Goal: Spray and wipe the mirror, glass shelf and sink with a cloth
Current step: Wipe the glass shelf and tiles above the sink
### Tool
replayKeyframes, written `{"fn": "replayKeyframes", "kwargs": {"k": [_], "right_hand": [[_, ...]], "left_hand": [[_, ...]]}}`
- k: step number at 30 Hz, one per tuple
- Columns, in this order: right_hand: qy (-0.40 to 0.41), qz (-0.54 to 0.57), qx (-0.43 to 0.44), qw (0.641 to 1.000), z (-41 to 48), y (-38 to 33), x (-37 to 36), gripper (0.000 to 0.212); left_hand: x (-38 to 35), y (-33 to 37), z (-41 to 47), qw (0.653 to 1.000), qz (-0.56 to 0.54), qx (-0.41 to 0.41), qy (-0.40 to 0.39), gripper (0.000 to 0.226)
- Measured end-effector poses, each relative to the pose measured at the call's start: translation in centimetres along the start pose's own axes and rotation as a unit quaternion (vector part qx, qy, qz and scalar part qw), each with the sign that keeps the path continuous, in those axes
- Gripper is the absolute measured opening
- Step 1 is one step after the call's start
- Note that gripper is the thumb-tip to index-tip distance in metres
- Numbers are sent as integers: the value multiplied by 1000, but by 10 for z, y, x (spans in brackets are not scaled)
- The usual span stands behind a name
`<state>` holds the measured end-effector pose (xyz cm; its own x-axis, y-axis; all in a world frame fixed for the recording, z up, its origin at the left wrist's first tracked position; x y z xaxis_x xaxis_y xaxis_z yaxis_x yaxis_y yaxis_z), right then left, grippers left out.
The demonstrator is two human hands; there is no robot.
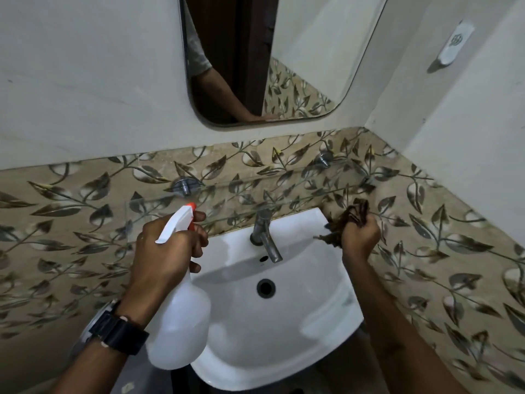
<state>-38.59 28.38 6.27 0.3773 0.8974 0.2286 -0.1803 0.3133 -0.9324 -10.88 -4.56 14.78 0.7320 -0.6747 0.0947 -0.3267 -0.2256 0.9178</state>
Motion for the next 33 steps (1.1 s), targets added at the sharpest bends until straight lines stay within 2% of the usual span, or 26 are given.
{"fn": "replayKeyframes", "kwargs": {"k": [1,3,4,6,9,12,15,19,22,24,27,28,30,33], "right_hand": [[15,57,-92,994,-12,14,-5,41],[33,183,-233,955,-24,30,-22,29],[29,251,-278,927,-23,30,-33,22],[-7,353,-325,877,-13,18,-51,29],[-41,433,-334,836,17,3,-65,39],[-47,421,-343,839,42,5,-74,38],[-9,453,-335,826,52,1,-80,36],[43,531,-301,791,59,-4,-84,52],[49,515,-294,803,65,-4,-92,68],[49,474,-300,826,67,-1,-93,77],[20,455,-276,846,51,-11,-96,72],[3,499,-270,824,42,-13,-100,63],[-6,513,-269,815,22,-19,-102,56],[-11,510,-288,810,-1,-27,-108,70]], "left_hand": [[-2,0,-1,1000,5,-1,-5,40],[-7,0,-2,1000,15,-7,-13,39],[-9,1,-2,1000,17,-9,-15,37],[-11,1,-2,1000,18,-9,-16,37],[-16,-1,-1,1000,20,-2,-24,36],[-20,-5,-2,999,19,8,-33,40],[-22,-9,3,999,16,14,-33,46],[-22,-8,12,999,15,16,-30,48],[-21,-6,17,999,19,8,-29,47],[-20,-7,21,999,17,9,-29,47],[-19,-8,24,999,21,9,-32,49],[-19,-8,25,999,22,10,-34,49],[-19,-9,26,999,18,10,-40,49],[-16,-8,27,999,10,10,-46,48]]}}
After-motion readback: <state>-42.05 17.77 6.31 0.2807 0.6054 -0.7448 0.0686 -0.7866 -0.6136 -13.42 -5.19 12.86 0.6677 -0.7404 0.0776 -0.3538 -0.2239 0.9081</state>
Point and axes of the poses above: each hand's wrist, its own z-axis towards the middle knuckle, its own x-axis out of the back of the hand, y = z × x, the point moved 8 cm from there along z, towards the middle knuckle, and after that the axes turned 12 degrees about x, right-handed, at the moved point
